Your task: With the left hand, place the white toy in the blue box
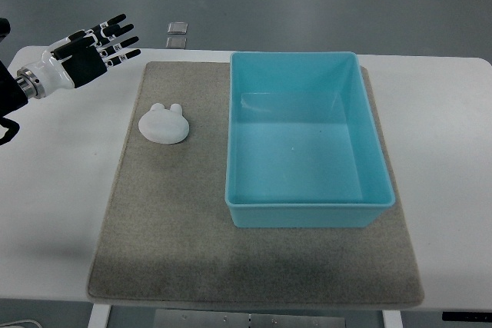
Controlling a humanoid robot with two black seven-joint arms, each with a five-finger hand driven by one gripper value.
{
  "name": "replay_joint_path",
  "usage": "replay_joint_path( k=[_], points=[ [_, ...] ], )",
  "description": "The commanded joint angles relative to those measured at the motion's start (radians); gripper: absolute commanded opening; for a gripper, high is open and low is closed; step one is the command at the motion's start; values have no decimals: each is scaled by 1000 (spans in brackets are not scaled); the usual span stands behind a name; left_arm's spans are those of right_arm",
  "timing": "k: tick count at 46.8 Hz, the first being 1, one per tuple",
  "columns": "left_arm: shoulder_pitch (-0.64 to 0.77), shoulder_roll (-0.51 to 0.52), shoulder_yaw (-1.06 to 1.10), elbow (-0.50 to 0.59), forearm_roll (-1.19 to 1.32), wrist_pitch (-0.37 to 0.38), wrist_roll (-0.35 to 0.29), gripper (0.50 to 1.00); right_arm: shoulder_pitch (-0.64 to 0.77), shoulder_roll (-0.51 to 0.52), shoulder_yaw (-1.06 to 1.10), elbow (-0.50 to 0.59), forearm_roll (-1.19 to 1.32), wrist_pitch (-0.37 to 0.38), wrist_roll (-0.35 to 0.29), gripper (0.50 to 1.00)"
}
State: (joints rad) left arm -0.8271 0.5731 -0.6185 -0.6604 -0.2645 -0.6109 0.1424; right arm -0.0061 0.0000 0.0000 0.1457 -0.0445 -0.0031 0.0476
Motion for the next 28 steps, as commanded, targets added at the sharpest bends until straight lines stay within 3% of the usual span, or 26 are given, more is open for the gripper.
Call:
replay_joint_path(
  k=[1, 22, 28],
  points=[
    [-3, -2, 3, -2, 1, 0, 2, 999, 0, 0, 0, 0, 0, 0, 0, 936],
    [-30, -3, 14, 11, 7, 0, 2, 996, 0, 0, 1, 0, 0, 0, 0, 936],
    [-33, 8, 19, 7, 140, 0, -15, 996, 0, 0, 0, 0, 0, 0, 0, 936]
  ],
)
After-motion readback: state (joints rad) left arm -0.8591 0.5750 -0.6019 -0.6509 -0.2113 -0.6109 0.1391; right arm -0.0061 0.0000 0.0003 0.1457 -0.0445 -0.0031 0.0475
